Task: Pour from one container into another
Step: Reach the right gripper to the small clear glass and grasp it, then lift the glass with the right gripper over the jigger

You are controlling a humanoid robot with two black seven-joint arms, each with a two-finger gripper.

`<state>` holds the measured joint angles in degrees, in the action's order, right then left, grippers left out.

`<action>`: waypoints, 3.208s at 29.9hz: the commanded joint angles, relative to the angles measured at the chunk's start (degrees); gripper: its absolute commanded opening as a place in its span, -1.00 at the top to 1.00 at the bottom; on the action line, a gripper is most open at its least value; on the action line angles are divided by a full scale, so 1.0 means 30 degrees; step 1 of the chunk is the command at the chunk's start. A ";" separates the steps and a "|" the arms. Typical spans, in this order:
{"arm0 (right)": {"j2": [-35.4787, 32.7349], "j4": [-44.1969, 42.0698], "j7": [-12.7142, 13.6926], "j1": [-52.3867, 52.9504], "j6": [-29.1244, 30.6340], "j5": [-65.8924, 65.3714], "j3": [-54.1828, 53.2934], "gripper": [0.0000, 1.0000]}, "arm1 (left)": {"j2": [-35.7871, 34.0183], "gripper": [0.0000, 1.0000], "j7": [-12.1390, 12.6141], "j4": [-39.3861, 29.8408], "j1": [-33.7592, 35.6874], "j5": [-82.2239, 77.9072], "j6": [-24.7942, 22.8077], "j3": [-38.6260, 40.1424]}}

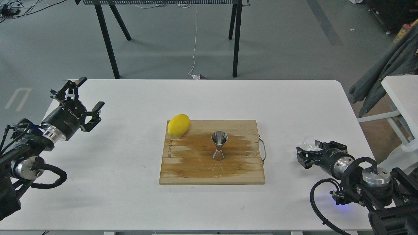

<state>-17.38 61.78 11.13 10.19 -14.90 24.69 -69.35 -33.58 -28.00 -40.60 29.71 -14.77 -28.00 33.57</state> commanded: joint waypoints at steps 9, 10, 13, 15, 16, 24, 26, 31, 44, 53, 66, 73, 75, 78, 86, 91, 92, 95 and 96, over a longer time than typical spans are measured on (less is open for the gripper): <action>-0.0006 0.0030 -0.0105 -0.0231 0.1304 0.0002 0.0060 0.06 | -0.0028 -0.99 0.0001 -0.0001 -0.0030 0.0002 0.0000 0.0000; -0.0006 0.0030 -0.0076 -0.0231 0.1363 0.0002 0.0060 0.07 | -0.0028 -0.99 0.0001 -0.0001 -0.0030 0.0002 0.0000 0.0000; -0.0006 0.0059 -0.0105 -0.0290 0.1568 0.0002 0.0060 0.11 | -0.0028 -0.99 0.0001 -0.0001 -0.0117 0.0002 0.0000 0.0000; -0.0006 0.0117 -0.0076 -0.0319 0.1627 0.0002 0.0060 0.12 | -0.0028 -0.99 0.0001 -0.0001 -0.0118 0.0002 0.0000 0.0000; -0.0006 0.0205 -0.0076 -0.0348 0.1685 0.0002 0.0060 0.12 | -0.0028 -0.99 0.0001 -0.0001 -0.0118 0.0002 0.0000 0.0000; -0.0094 0.2076 -0.0076 -0.0378 0.2738 -0.0114 0.0030 0.14 | -0.0028 -0.99 0.0001 -0.0001 -0.0118 0.0002 0.0000 -0.0029; -0.0153 0.2868 -0.0105 -0.0378 0.3294 -0.0639 0.0030 0.14 | 0.0001 -0.99 0.0001 -0.0001 -0.0176 0.0002 0.0000 -0.0029; -0.0036 0.4451 -0.0047 -0.0348 0.5927 -0.2338 0.0030 0.16 | 0.0088 -0.99 0.0001 -0.0001 -0.0293 0.0002 0.0000 -0.0029; 0.1370 0.5860 0.0187 0.0120 1.1088 -0.8986 0.0379 0.18 | 0.0235 -0.99 0.0001 -0.0001 -0.0293 0.0002 0.0000 -0.0029; 0.1487 0.5743 0.0012 0.1994 1.1207 -1.2734 0.3252 0.18 | 0.0265 -0.99 0.0001 -0.0001 -0.0352 0.0002 0.0000 -0.0029; 0.1546 0.5245 -0.0047 0.2757 1.1002 -1.6167 0.4132 0.20 | 0.0410 -0.99 0.0001 0.0145 -0.0352 0.0002 0.0000 -0.0029; 0.1605 0.4982 -0.0047 0.2815 1.0973 -1.7662 0.4571 0.20 | 0.0645 -0.99 0.0001 0.0409 -0.0352 0.0002 0.0000 -0.0058; 0.1576 0.5011 -0.0047 0.2845 1.0973 -1.8189 0.4601 0.20 | 0.0645 -0.99 0.0001 0.0409 -0.0352 0.0002 0.0000 -0.0058; 0.1605 0.5011 -0.0047 0.2962 1.0769 -1.8921 0.4659 0.20 | 0.0645 -0.99 0.0001 0.0409 -0.0352 0.0002 0.0000 -0.0058; 0.1576 0.5011 -0.0076 0.3518 1.0359 -1.9831 0.5449 0.20 | 0.0616 -0.99 0.0001 0.0409 -0.0352 0.0002 0.0000 -0.0029; 0.1576 0.5011 -0.0076 0.3753 1.0182 -2.0591 0.5889 0.20 | 0.0645 -0.99 0.0001 0.0409 -0.0381 0.0002 0.0000 -0.0029; 0.1576 0.5011 -0.0047 0.3753 1.0182 -2.0796 0.5890 0.20 | 0.0616 -0.99 0.0001 0.0409 -0.0381 0.0002 0.0000 -0.0029; 0.1576 0.5011 -0.0076 0.3928 1.0153 -2.1032 0.6035 0.20 | 0.0616 -0.99 0.0001 0.0409 -0.0352 0.0002 0.0000 -0.0029; 0.1576 0.5011 -0.0047 0.3987 1.0152 -2.1062 0.6094 0.20 | 0.0616 -0.99 0.0001 0.0409 -0.0381 0.0002 0.0000 -0.0029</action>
<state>-12.66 76.81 10.91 21.71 15.63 -37.95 -51.56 -31.70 -28.00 -39.37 28.64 -14.76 -28.00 33.49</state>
